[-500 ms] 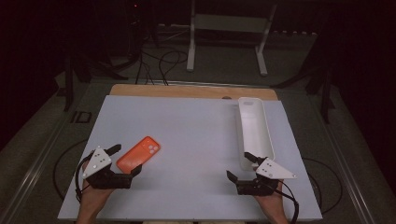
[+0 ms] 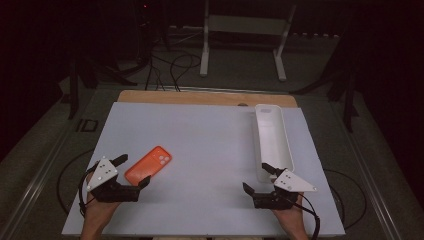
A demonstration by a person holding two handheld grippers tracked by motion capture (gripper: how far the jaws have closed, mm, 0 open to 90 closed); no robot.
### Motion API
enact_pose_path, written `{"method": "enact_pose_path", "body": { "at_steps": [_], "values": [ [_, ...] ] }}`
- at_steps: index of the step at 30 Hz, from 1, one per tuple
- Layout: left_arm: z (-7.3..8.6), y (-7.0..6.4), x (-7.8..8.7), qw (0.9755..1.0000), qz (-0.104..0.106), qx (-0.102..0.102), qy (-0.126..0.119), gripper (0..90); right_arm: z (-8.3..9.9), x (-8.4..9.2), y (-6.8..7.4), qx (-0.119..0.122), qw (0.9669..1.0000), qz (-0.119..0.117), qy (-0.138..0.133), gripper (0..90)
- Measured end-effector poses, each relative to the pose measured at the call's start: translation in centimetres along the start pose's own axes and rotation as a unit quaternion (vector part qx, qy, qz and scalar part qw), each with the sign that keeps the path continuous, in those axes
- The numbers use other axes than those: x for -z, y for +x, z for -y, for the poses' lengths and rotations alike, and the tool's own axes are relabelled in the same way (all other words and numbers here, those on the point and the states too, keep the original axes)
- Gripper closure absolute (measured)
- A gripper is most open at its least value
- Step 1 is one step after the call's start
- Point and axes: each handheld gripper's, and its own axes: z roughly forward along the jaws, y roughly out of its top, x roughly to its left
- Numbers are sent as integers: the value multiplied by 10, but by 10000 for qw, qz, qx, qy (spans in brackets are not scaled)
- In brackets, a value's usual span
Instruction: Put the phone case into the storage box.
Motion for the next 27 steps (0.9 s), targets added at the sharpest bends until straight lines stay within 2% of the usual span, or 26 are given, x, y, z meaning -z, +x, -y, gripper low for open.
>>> {"method": "enact_pose_path", "body": {
  "at_steps": [16, 27],
  "values": [
    [0, 12, 5, 9997, -173, 142, 49, 0, 0, -1, -1, 23, 10000, 42, 33, 84],
    [3, 21, 5, 9991, -272, 239, 204, 0, 0, -1, -1, -1, 10000, 65, 35, 84]
  ]
}}
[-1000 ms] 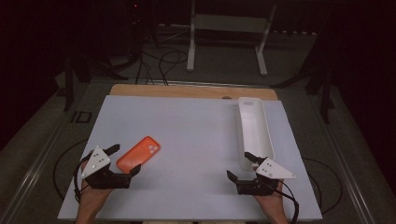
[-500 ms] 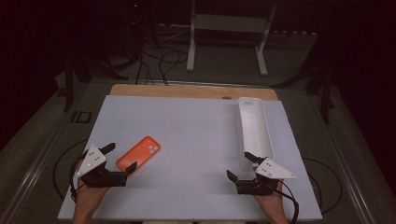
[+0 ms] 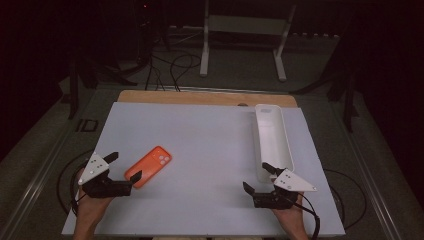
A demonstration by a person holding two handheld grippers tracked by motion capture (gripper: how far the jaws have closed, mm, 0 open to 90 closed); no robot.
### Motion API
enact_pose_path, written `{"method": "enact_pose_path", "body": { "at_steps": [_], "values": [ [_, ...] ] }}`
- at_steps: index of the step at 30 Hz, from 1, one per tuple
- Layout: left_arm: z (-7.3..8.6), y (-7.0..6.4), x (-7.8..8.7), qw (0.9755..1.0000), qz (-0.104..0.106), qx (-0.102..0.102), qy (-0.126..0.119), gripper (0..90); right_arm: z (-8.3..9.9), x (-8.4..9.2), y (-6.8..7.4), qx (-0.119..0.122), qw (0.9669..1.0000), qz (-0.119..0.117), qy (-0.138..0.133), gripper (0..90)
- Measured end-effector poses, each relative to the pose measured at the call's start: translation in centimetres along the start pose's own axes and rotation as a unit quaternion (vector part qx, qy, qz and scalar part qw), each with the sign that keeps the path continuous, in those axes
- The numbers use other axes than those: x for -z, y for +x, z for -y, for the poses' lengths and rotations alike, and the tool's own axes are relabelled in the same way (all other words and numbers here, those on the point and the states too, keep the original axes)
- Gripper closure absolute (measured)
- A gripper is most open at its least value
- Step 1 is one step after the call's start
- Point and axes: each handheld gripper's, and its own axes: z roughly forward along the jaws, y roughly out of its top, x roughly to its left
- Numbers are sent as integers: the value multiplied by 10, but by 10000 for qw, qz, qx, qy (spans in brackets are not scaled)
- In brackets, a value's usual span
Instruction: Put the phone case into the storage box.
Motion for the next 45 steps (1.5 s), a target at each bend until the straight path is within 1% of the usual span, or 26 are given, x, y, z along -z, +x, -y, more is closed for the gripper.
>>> {"method": "enact_pose_path", "body": {
  "at_steps": [3, 10, 22, 23, 27, 28, 29, 30, 31, 35, 36, 40, 43, 45],
  "values": [
    [0, 1, -2, 10000, -33, -7, 74, 0, 0, 0, 0, 6, 10000, -3, -5, 84],
    [1, 3, -4, 9999, -56, 12, 155, 0, 0, 0, -1, -1, 10000, 21, -18, 84],
    [2, 6, -12, 9987, -143, 30, 496, 0, 0, 0, -2, -13, 10000, 38, 13, 85],
    [2, 6, -12, 9987, -143, 30, 496, 0, 0, 0, -2, -8, 10000, 43, 13, 85],
    [4, 8, -16, 9976, -205, 43, 661, 0, 0, 1, -2, -11, 10000, 43, 16, 85],
    [4, 8, -16, 9976, -205, 43, 661, 0, 0, 1, -2, -6, 10000, 41, 19, 85],
    [5, 9, -18, 9970, -232, 35, 737, 0, 0, 0, -2, -5, 10000, 44, 18, 85],
    [5, 9, -18, 9970, -232, 35, 737, 0, 0, 0, -2, -5, 10000, 44, 18, 85],
    [6, 9, -19, 9965, -247, 31, 798, 0, 0, 0, -2, -5, 10000, 44, 18, 84],
    [6, 9, -20, 9964, -246, 41, 807, 0, 0, 1, -2, -9, 10000, 50, 21, 85],
    [7, 10, -21, 9958, -255, 38, 873, 0, 0, 1, -2, -9, 10000, 50, 21, 85],
    [8, 11, -23, 9945, -318, -4, 1001, 0, 0, 1, -3, 3, 10000, 56, 15, 85],
    [8, 11, -23, 9939, -349, -13, 1044, 0, 0, 1, -3, 4, 10000, 59, 10, 85],
    [9, 11, -25, 9928, -391, -40, 1128, 0, 0, 1, -4, 1, 10000, 66, 8, 85]
  ]
}}
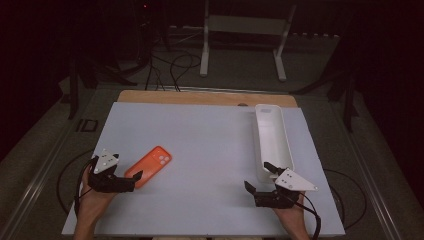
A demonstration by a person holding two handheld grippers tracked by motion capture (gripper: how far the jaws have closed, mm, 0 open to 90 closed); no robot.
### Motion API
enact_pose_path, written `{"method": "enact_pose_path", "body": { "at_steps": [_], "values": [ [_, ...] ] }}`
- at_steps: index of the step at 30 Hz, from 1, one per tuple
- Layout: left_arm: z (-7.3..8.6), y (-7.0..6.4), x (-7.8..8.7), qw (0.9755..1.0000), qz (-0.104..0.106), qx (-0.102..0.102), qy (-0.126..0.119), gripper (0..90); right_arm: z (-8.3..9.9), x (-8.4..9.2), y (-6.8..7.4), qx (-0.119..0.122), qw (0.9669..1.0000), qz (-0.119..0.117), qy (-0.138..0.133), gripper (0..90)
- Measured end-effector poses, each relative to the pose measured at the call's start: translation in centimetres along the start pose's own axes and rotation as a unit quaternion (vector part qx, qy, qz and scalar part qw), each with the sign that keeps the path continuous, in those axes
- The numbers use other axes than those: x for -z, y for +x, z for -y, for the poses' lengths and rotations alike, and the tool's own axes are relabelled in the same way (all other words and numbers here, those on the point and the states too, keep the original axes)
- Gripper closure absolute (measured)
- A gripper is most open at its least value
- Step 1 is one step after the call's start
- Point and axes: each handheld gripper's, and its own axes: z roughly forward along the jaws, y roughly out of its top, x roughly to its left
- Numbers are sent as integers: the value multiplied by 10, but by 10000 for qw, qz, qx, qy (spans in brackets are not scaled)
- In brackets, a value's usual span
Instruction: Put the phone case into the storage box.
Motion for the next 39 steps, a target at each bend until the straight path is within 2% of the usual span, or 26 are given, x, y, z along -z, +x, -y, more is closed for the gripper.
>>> {"method": "enact_pose_path", "body": {
  "at_steps": [9, 24, 39],
  "values": [
    [1, 0, -4, 9998, 9, -41, 220, 0, 0, 0, 0, 3, 10000, 11, 2, 84],
    [2, -1, -13, 9985, 190, -63, 503, 0, 0, 0, -1, 6, 10000, 23, -1, 85],
    [3, -2, -28, 9960, 392, -132, 786, 0, 0, 0, -1, -1, 10000, 25, 9, 85]
  ]
}}
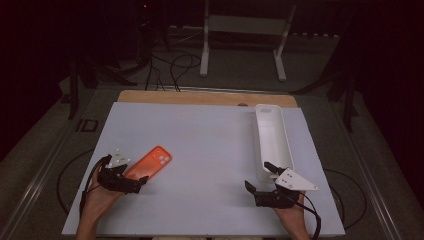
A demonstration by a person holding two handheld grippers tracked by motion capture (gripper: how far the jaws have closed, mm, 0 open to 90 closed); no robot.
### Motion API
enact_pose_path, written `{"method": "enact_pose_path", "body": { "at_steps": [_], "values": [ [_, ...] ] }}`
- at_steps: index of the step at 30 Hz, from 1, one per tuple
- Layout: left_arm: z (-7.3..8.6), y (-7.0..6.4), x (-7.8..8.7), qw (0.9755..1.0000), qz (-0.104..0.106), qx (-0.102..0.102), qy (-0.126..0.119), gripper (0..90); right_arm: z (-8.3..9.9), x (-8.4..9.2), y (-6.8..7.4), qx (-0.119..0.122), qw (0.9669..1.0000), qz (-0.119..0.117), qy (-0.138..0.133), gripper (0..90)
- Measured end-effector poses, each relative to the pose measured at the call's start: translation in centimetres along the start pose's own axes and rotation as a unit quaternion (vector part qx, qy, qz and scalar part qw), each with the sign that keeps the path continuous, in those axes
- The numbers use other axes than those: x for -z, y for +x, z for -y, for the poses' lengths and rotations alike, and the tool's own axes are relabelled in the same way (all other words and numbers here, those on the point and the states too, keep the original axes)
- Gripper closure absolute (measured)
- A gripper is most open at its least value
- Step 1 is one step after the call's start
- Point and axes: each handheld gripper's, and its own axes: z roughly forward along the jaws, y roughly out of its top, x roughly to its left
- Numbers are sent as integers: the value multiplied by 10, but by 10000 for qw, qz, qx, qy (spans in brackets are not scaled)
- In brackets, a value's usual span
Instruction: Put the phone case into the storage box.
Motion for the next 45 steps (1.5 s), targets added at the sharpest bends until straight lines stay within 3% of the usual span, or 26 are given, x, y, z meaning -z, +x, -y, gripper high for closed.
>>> {"method": "enact_pose_path", "body": {
  "at_steps": [14, 45],
  "values": [
    [4, 6, -9, 9997, 12, 102, 214, 0, 0, 0, 0, 6, 10000, -1, -7, 85],
    [6, 11, -26, 9975, 20, -45, 711, 0, 0, -1, 0, -4, 10000, -8, 4, 85]
  ]
}}
